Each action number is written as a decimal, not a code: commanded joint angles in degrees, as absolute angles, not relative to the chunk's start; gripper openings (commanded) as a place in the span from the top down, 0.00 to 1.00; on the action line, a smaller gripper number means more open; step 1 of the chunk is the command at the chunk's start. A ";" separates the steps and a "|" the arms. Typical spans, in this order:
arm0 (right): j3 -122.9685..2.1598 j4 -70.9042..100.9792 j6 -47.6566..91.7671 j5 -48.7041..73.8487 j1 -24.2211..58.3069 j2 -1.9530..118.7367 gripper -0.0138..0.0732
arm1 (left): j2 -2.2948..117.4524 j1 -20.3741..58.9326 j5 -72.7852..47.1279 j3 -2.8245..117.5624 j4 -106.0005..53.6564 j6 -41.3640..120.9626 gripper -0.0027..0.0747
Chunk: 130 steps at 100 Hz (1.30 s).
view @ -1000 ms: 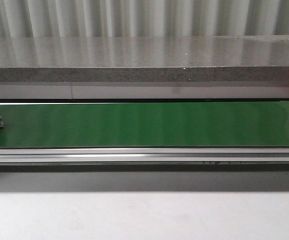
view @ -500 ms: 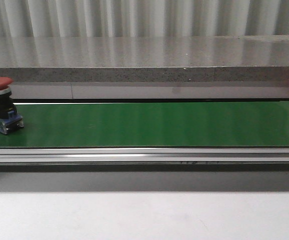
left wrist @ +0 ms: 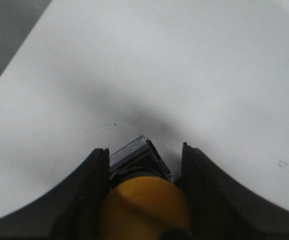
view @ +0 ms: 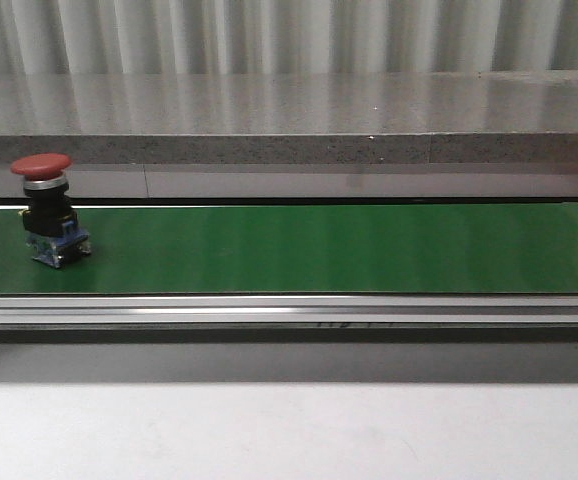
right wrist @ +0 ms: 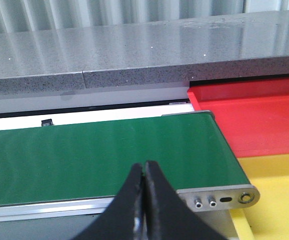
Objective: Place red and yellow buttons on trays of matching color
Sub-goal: 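Lower the yellow button onto the belt and release it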
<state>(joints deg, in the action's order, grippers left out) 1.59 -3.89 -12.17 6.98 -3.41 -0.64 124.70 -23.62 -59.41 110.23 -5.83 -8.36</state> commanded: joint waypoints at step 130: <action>1.66 -4.43 -12.08 2.49 -3.76 -1.38 0.92 | 92.51 -6.91 -49.40 75.36 -7.86 -3.91 0.50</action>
<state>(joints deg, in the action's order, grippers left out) 1.59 -3.89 -12.17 6.98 -3.41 -0.64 95.04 -7.33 -52.15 74.53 -6.22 -4.54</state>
